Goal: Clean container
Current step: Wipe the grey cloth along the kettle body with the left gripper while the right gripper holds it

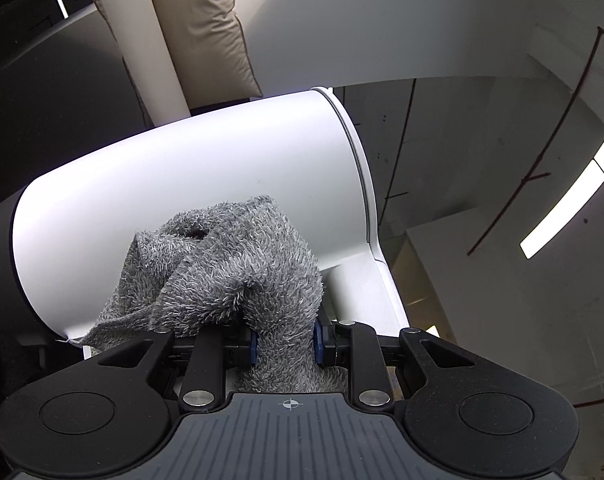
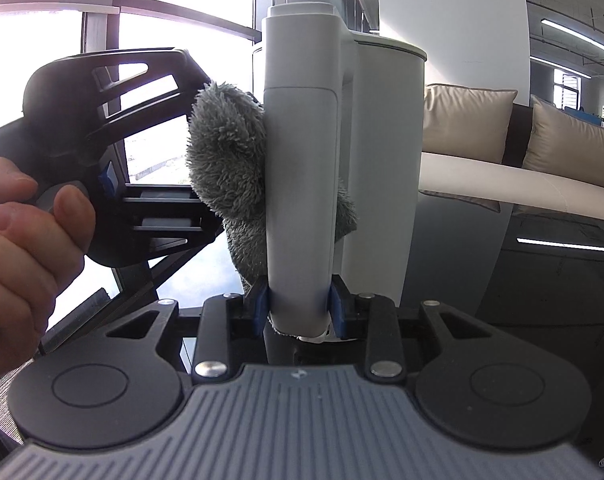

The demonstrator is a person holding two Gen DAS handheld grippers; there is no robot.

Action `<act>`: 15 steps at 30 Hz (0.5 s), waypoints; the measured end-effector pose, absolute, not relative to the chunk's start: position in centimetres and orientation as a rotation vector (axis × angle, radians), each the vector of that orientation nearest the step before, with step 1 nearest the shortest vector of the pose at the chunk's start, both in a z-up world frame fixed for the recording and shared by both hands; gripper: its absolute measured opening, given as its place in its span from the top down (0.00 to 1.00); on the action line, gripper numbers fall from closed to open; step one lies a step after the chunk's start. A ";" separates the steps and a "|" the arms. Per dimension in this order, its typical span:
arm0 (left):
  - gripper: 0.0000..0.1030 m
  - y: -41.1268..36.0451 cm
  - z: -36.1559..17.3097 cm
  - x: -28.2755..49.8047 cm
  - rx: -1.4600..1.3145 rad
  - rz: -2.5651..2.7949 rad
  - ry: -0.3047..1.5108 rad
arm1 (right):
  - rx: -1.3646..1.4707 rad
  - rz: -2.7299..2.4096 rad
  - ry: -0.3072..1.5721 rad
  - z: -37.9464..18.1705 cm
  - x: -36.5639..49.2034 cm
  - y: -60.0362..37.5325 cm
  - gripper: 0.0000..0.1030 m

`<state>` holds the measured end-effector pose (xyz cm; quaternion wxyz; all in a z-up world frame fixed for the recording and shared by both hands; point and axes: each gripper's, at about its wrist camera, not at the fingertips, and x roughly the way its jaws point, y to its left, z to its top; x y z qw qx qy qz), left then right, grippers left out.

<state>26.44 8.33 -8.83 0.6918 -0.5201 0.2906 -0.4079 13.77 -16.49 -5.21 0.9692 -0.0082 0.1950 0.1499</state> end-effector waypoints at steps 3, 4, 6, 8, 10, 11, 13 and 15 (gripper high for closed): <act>0.79 8.5 -9.3 25.4 -1.160 -0.910 0.648 | -0.013 0.274 0.386 -5.4 13.4 -16.0 0.68; 0.79 8.7 -9.4 25.3 -1.157 -0.907 0.648 | -0.008 0.258 0.380 -5.4 13.3 -15.8 0.68; 0.79 8.9 -9.3 23.5 -1.150 -0.905 0.647 | 0.001 0.225 0.368 -5.3 13.2 -15.4 0.69; 0.79 8.8 -9.7 22.9 -1.139 -0.903 0.647 | 0.006 0.189 0.353 -5.3 13.2 -15.0 0.68; 0.79 7.2 -11.3 20.4 -1.128 -0.902 0.648 | -0.007 0.130 0.322 -5.2 13.2 -14.2 0.68; 0.79 7.1 -11.4 20.1 -1.124 -0.901 0.649 | -0.014 0.109 0.311 -5.2 13.2 -13.9 0.68; 0.79 7.1 -11.4 20.0 -1.117 -0.899 0.651 | -0.028 0.076 0.297 -5.5 13.3 -13.5 0.68; 0.79 6.3 -10.8 19.7 -1.102 -0.898 0.655 | -0.037 0.044 0.287 -5.7 13.3 -13.3 0.68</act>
